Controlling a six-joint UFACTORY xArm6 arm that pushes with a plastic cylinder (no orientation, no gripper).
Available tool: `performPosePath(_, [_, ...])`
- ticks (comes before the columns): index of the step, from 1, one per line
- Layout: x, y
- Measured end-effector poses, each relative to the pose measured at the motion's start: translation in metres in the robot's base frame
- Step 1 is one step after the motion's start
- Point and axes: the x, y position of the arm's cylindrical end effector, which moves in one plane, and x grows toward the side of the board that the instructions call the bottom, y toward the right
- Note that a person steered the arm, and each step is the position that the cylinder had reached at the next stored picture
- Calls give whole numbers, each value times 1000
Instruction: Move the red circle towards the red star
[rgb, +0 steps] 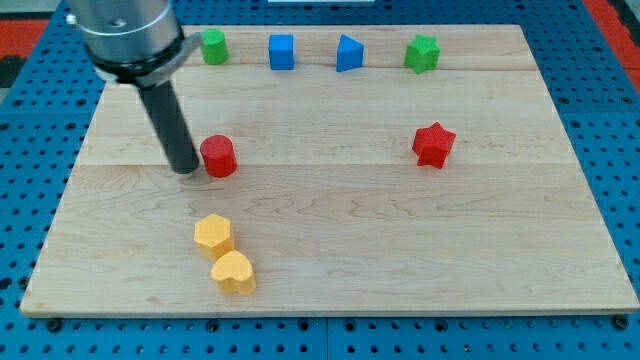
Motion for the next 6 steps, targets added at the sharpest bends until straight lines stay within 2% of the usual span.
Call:
performPosePath(1, [0,61])
performPosePath(2, [0,62])
performPosePath(3, [-21,11])
performPosePath(4, [-32,31])
performPosePath(6, [-25,117])
